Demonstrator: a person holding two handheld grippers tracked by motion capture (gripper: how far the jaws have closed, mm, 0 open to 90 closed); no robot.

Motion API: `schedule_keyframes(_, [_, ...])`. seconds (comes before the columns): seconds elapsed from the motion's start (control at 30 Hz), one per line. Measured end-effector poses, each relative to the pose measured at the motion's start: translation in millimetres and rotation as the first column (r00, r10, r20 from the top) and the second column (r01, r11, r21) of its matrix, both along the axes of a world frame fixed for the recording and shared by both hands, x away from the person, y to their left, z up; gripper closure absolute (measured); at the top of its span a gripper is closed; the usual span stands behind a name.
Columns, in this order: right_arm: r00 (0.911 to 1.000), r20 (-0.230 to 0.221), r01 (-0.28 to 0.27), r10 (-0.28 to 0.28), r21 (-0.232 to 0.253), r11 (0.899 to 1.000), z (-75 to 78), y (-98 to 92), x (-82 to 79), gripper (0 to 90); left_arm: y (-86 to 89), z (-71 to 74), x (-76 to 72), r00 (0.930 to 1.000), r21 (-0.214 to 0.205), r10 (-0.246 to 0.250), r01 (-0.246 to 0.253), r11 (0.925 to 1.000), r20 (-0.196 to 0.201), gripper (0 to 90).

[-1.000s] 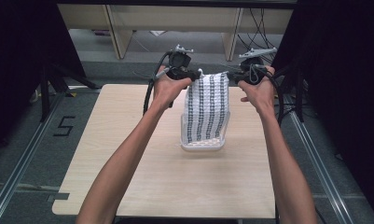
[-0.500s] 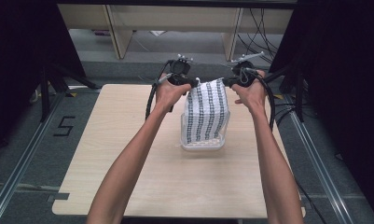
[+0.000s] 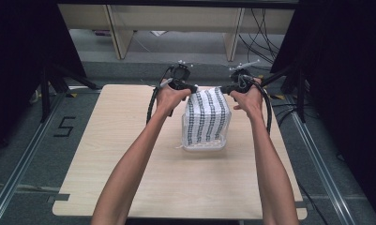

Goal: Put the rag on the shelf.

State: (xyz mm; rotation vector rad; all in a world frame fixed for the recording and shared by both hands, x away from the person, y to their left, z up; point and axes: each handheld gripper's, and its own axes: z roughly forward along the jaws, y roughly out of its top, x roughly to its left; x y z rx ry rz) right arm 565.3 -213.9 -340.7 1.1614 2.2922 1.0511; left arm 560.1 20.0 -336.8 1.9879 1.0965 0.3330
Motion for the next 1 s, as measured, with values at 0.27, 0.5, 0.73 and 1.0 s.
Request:
schedule_keyframes(0.27, [0.9989, -0.046, 0.009, -0.008, 0.005, 1.0, -10.7, 0.1, 0.9, 85.9, 0.3, -8.7, 0.3, 0.9994, 0.006, 0.0, 0.0, 1.0, -0.034, 80.7])
schedule_keyframes(0.5, [0.9958, -0.061, 0.068, -0.068, -0.001, 0.998, -10.9, -7.6, 0.0, 74.2, 7.5, -8.2, -0.7, 0.9984, 0.032, 0.036, -0.034, 0.9989, -0.045, 69.6])
schedule_keyframes(0.73, [0.9975, -0.032, 0.062, -0.062, 0.002, 0.998, -5.4, -13.6, -2.2, 73.2, 16.0, -0.2, -2.0, 0.9974, 0.014, 0.062, -0.061, 0.998, -0.038, 60.8])
schedule_keyframes(1.0, [0.9978, -0.009, 0.065, -0.065, 0.003, 0.998, 1.6, -20.2, -7.3, 70.9, 32.7, 5.2, -4.5, 0.9964, 0.024, 0.079, -0.078, 0.9967, -0.032, 56.4])
